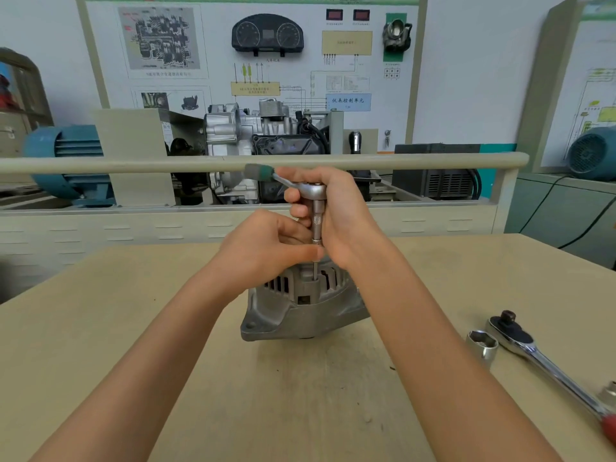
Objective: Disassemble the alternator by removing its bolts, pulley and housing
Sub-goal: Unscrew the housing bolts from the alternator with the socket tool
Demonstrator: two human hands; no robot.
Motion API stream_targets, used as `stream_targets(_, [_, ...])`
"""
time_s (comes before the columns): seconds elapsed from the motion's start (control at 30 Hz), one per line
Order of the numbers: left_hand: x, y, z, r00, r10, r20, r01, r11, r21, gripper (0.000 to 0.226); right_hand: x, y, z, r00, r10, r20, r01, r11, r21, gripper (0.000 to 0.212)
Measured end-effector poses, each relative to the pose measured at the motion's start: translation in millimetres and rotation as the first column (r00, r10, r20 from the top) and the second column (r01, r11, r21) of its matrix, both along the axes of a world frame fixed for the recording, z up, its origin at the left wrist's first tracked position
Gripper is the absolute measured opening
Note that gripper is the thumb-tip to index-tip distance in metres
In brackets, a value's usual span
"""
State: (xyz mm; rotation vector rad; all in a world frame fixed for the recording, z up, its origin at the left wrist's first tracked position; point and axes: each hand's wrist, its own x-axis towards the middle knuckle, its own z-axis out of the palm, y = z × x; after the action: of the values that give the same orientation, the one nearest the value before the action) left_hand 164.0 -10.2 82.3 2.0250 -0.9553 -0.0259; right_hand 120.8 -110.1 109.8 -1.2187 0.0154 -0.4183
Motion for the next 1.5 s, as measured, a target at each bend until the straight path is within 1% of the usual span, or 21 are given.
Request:
stream_targets(0.07, [-0.3,-2.3,-0.5,0.999,0.044,0.015,-0.044,0.999,-0.007,0.006,2.7,10.1,0.0,0.979,-0.203,-0.001,0.202,0.978,0.052,0.023])
stream_targets(0.1, [0.0,-4.1,-1.5,0.997,0.071,0.041,-0.071,0.997,-0.011,0.005,3.6,15.0,-0.6,0.952,-0.307,0.009,0.306,0.951,0.041,0.022])
stream_targets(0.13, [0.5,-5.8,-2.4,0.992,0.103,0.079,-0.102,0.995,-0.014,0.017,4.4,19.0,-2.1,0.920,-0.391,0.033,0.391,0.920,0.002,0.020])
stream_targets(0.17, [-1.3,-6.6,-2.9,0.983,0.140,0.120,-0.139,0.990,-0.015,0.029,6.0,21.6,-3.8,0.894,-0.444,0.063,0.447,0.894,-0.032,0.017])
stream_targets(0.2, [-2.3,-7.4,-3.6,0.976,0.161,0.145,-0.161,0.987,-0.011,0.033,7.3,22.4,-5.2,0.877,-0.474,0.082,0.478,0.877,-0.039,0.016])
stream_targets(0.23, [-2.0,-7.8,-4.2,0.972,0.166,0.165,-0.169,0.986,0.002,0.030,7.6,21.1,-5.3,0.873,-0.482,0.077,0.485,0.874,-0.023,0.016])
stream_targets(0.33, [0.0,-7.0,-2.5,0.986,0.124,0.113,-0.129,0.991,0.037,0.003,4.7,13.5,-1.0,0.918,-0.396,0.015,0.393,0.915,0.087,0.014])
stream_targets(0.43, [2.0,-3.8,0.1,0.997,0.043,0.064,-0.050,0.993,0.105,0.012,2.4,8.8,2.1,0.953,-0.302,-0.001,0.296,0.931,0.212,0.026])
stream_targets(0.5, [1.6,-2.9,0.0,0.995,0.023,0.099,-0.040,0.984,0.171,0.016,1.9,7.6,4.0,0.959,-0.284,-0.021,0.280,0.928,0.246,0.033])
stream_targets(0.57, [2.4,-3.6,-0.5,0.991,0.041,0.127,-0.066,0.978,0.196,0.018,0.8,7.6,5.8,0.960,-0.276,-0.039,0.276,0.925,0.260,0.036])
stream_targets(0.67, [1.9,-3.6,-0.4,0.989,0.054,0.138,-0.080,0.977,0.195,0.018,1.2,6.0,6.7,0.962,-0.268,-0.045,0.271,0.930,0.249,0.031])
stream_targets(0.77, [2.6,-3.6,-0.7,0.988,0.046,0.150,-0.075,0.977,0.199,0.016,2.4,4.1,4.2,0.969,-0.246,-0.013,0.241,0.940,0.242,0.018])
stream_targets(0.83, [2.6,-3.5,-0.3,0.991,0.042,0.130,-0.066,0.980,0.186,0.016,2.2,1.1,1.5,0.981,-0.190,0.021,0.180,0.954,0.242,0.017])
stream_targets(0.9, [2.8,-3.1,0.3,0.997,0.024,0.069,-0.034,0.990,0.135,0.014,1.3,-4.7,-0.6,0.995,-0.087,0.041,0.075,0.970,0.231,0.020])
stream_targets(1.0, [2.7,-2.1,0.9,1.000,0.006,0.020,-0.008,0.997,0.081,0.012,-2.6,-13.0,0.0,0.995,0.089,0.051,-0.095,0.987,0.129,0.022])
stream_targets(1.1, [2.8,-2.1,1.0,1.000,0.013,-0.005,-0.013,1.000,0.020,0.008,-4.9,-11.7,1.8,0.991,0.126,0.045,-0.127,0.992,0.011,0.025])
stream_targets(1.2, [3.0,-1.8,0.3,0.999,0.004,-0.037,-0.005,1.000,-0.023,0.004,-4.3,0.4,4.8,1.000,0.017,0.018,-0.016,0.997,-0.073,0.025])
stream_targets(1.33, [-0.5,-3.7,-0.9,0.997,0.069,-0.018,-0.070,0.996,-0.055,0.007,-0.4,13.3,5.0,0.984,-0.176,0.018,0.177,0.982,-0.069,0.024])
stream_targets(1.4, [-0.7,-6.7,-2.6,0.991,0.134,0.020,-0.133,0.990,-0.051,0.013,1.6,16.9,-0.1,0.943,-0.332,0.037,0.333,0.927,-0.175,0.019])
stream_targets(1.43, [-0.6,-7.9,-3.4,0.984,0.166,0.057,-0.164,0.986,-0.041,0.021,3.3,18.0,-3.4,0.907,-0.417,0.059,0.418,0.873,-0.251,0.017])
stream_targets(1.5, [-1.3,-9.6,-4.5,0.972,0.204,0.118,-0.203,0.979,-0.025,0.035,6.3,20.5,-7.7,0.856,-0.502,0.124,0.512,0.788,-0.342,0.014])
